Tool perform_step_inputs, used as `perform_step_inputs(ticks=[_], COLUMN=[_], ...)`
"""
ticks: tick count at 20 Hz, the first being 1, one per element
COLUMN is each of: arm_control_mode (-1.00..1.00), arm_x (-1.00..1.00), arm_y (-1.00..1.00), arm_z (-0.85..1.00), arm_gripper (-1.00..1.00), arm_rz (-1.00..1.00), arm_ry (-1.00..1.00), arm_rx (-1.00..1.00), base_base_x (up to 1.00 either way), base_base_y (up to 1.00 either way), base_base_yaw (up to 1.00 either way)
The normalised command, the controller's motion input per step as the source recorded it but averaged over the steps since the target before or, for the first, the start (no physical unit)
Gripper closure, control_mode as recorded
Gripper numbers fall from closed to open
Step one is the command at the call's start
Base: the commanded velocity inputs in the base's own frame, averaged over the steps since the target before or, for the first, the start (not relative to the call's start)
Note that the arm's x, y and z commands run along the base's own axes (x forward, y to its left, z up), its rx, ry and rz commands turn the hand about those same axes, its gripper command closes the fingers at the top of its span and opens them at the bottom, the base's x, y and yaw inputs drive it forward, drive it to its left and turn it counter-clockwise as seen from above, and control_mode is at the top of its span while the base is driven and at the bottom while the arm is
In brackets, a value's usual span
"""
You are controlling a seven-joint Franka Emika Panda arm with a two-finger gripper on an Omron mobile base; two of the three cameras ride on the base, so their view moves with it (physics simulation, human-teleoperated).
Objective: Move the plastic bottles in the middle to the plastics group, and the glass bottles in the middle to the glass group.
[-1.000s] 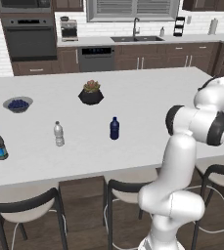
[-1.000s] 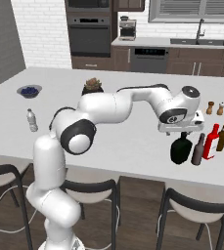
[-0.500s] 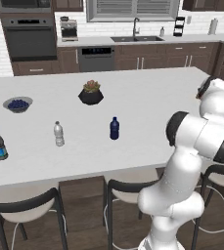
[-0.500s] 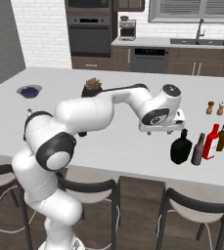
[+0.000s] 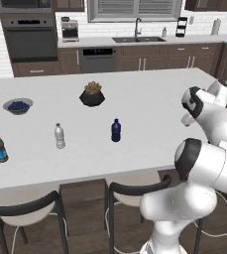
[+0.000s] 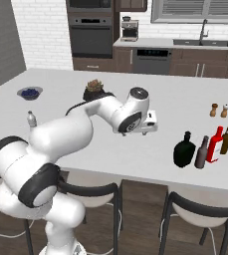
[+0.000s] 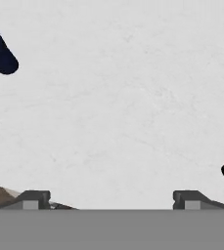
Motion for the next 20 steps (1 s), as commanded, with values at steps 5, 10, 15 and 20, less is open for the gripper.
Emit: perform_step_inputs(ticks=[5, 10, 15, 20], arm_control_mode=[-1.0, -1.0, -1.0, -1.0], arm_x=[-0.31, -0.32, -0.15, -0.04], arm_y=[1.0, 0.99, 0.75, 0.93], arm_z=[-0.05, -0.02, 0.13, 0.42], arm_gripper=[-1.0, -1.0, -1.0, -1.0], arm_rz=[0.0, 0.0, 0.04, 0.0], arm_ry=[-0.11, -0.1, -0.05, -0.03], arm_rx=[0.0, 0.0, 0.0, -0.03], base_base_x=[0.0, 0.0, 0.0, 0.0], base_base_y=[0.0, 0.0, 0.0, 0.0], base_base_yaw=[0.0, 0.0, 0.0, 0.0])
